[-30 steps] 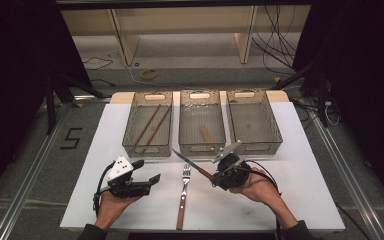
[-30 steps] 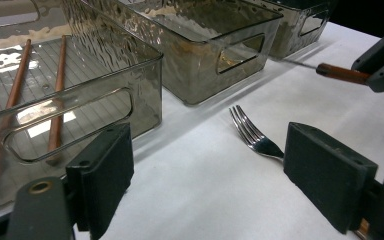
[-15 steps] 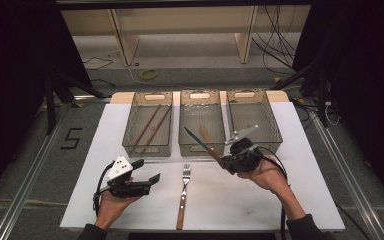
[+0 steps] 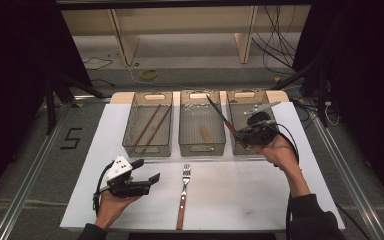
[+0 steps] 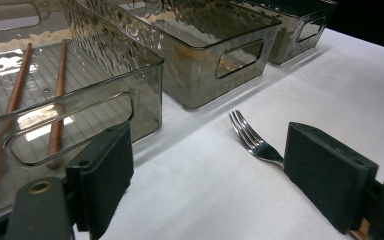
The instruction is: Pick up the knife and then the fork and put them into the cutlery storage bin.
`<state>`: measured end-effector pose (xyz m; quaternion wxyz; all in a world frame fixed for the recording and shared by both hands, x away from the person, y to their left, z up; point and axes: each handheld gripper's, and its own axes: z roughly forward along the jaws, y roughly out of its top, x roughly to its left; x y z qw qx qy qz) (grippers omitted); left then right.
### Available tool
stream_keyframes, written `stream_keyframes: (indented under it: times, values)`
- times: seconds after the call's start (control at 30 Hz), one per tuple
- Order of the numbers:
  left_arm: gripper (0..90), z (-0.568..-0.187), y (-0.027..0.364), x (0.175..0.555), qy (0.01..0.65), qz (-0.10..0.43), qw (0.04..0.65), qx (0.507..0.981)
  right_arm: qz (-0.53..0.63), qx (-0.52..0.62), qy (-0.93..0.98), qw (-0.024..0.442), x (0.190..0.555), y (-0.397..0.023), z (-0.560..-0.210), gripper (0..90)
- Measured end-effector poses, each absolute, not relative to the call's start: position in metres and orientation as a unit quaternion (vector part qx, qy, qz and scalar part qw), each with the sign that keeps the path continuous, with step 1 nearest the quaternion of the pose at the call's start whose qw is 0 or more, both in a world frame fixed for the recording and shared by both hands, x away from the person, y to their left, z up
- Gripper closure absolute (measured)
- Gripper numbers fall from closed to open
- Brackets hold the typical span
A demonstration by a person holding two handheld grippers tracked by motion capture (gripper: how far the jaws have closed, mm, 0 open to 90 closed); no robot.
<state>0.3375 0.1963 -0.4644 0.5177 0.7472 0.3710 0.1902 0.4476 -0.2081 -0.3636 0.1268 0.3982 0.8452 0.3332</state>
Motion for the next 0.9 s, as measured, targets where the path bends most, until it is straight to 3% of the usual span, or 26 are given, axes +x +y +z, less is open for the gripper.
stream_keyframes:
  times: [0.9]
  values:
    - [19.3,-0.464,0.197,0.338,0.372,0.191,0.521,0.744,0.3,0.506,0.796,0.141,0.508,-0.244,-0.371,76.6]
